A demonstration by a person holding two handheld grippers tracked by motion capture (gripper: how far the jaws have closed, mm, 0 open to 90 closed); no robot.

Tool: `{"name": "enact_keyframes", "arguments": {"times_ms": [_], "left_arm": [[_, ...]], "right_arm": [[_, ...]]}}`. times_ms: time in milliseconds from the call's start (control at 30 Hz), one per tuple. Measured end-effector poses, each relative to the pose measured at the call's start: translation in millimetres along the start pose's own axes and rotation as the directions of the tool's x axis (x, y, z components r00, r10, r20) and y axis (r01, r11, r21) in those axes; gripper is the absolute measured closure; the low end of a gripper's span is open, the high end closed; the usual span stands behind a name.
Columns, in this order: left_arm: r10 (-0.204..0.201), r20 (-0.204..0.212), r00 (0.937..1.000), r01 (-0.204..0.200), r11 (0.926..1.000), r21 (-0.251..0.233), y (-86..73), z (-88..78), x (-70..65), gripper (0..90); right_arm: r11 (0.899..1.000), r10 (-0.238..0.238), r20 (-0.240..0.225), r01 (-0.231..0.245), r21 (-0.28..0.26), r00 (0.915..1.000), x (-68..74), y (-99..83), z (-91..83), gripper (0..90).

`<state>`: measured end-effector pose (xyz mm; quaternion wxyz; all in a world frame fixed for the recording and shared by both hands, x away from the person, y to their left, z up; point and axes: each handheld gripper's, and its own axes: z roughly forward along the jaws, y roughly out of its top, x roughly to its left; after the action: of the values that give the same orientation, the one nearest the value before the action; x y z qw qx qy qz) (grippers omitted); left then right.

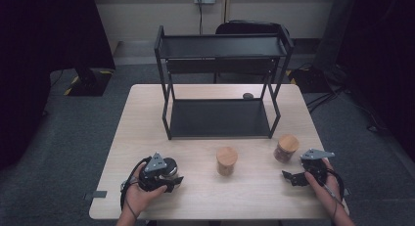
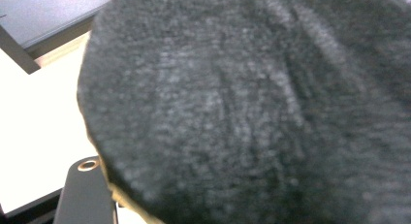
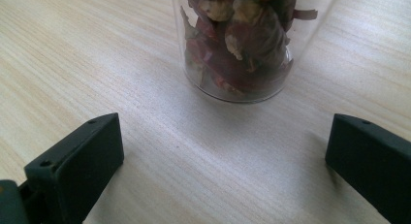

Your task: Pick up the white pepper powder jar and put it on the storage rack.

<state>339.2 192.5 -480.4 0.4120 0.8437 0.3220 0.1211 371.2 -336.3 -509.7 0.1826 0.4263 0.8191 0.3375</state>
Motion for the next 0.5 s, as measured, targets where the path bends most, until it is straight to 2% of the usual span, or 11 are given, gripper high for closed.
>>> {"name": "enact_keyframes", "arguments": {"times_ms": [267,500], "left_arm": [[-0.01,0.009,0.9999,0.01,0.9999,0.003,7.9,0.2,2.9,30.8],[-0.002,0.005,1.0,0.002,1.0,-0.002,15.0,0.5,5.4,30.8]], "right_arm": [[1.0,0.0,0.0,0.0,0.0,1.0,0.0,0.0,0.0,0.0],[1.0,0.0,0.0,0.0,0.0,1.0,0.0,0.0,0.0,0.0]]}}
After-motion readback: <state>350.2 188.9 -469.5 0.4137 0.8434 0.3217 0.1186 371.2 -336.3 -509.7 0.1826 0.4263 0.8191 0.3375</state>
